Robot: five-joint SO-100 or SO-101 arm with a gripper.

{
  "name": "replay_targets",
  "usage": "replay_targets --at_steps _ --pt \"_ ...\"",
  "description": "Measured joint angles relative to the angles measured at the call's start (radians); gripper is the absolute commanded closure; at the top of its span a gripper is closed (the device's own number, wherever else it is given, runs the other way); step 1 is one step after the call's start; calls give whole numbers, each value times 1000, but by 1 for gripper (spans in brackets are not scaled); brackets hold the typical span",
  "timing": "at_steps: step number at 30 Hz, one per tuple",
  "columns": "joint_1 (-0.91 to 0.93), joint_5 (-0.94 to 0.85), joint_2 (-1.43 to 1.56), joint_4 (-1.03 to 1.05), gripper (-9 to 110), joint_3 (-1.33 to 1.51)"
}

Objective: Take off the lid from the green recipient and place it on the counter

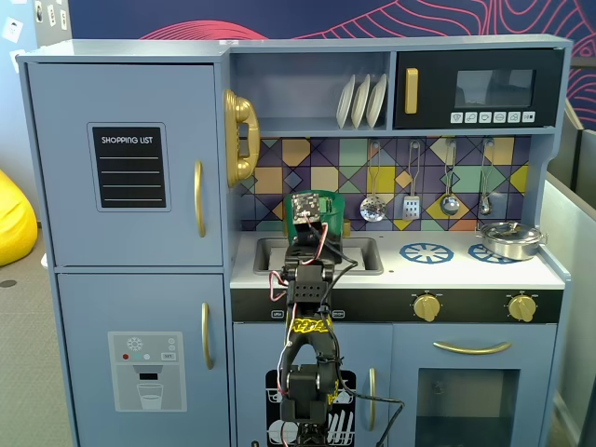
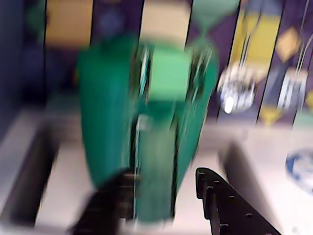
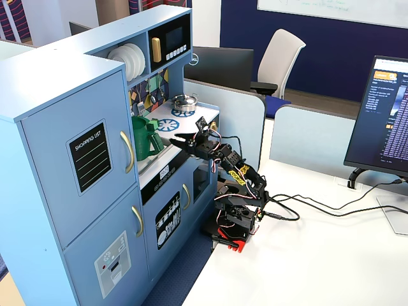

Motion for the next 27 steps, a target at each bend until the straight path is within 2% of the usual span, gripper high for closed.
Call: replay_targets --at_steps 3,10,27 --pt "2 25 -34 -64 65 -8" --pt "18 55 -91 -138 60 -26" --pt "52 74 -301 -179 59 -192"
